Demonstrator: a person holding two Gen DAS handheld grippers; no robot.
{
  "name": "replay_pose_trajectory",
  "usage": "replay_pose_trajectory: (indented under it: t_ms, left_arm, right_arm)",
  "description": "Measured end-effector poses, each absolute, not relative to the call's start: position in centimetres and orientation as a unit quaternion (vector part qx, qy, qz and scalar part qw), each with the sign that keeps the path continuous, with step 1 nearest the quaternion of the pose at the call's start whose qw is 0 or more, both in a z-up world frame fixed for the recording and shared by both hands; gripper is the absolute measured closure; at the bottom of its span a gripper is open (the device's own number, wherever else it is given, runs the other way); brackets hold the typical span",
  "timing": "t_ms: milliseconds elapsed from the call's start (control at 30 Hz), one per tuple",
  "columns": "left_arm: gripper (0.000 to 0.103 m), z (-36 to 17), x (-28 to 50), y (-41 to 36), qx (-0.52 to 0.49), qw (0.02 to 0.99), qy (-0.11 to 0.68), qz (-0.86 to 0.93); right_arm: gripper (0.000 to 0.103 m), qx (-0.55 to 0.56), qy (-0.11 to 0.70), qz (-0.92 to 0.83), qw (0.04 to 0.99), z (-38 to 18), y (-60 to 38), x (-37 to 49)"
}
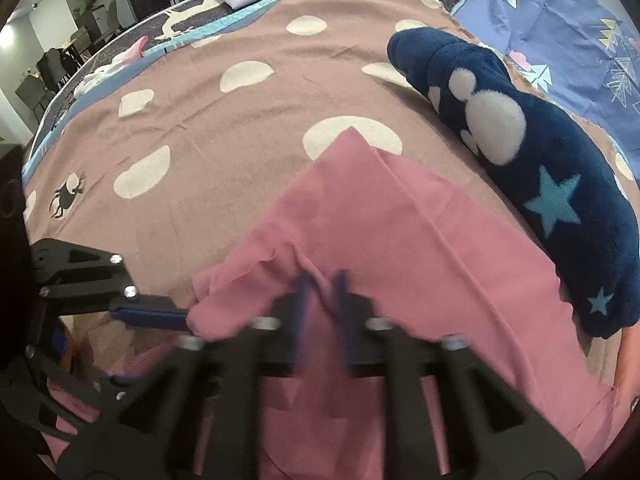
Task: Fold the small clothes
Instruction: 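Grasp the folded shirt edge with the left gripper while the right gripper presses it flat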
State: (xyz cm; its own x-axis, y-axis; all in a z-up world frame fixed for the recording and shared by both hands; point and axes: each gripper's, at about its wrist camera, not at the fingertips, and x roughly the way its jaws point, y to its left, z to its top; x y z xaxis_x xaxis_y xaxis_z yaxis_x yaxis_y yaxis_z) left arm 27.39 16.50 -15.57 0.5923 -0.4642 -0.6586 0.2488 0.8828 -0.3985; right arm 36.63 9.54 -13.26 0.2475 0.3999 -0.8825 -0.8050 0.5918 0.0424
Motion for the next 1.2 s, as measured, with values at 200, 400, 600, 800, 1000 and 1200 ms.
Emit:
replay_pose_trajectory:
  t_ms: [200,400,600,800,1000,1200]
  left_arm:
    - [0.099,-15.1,27.4,16.8,-0.150,0.886,0.382,-0.214]
    - [0.099,-12.2,25.7,17.9,-0.125,0.926,0.310,-0.173]
    - [0.093,-14.5,27.2,17.9,-0.112,0.908,0.373,-0.152]
    - [0.072,-14.2,26.6,19.2,-0.117,0.911,0.366,-0.147]
    - [0.070,-14.9,27.0,18.1,-0.112,0.902,0.383,-0.163]
    - [0.070,-15.2,27.5,18.3,-0.140,0.898,0.379,-0.173]
  right_arm:
    - [0.101,-0.193,0.426,0.403,0.787,-10.1,8.7,36.4]
    - [0.101,-0.154,0.387,0.417,0.808,-6.9,8.6,37.4]
    - [0.085,-0.235,0.420,0.340,0.808,-11.8,10.9,38.2]
    - [0.078,-0.162,0.411,0.264,0.857,-10.5,-0.2,37.4]
    - [0.076,-0.075,0.424,0.075,0.899,-10.9,-18.3,32.9]
    - [0.066,-0.073,0.394,0.033,0.916,-12.0,-24.3,23.7]
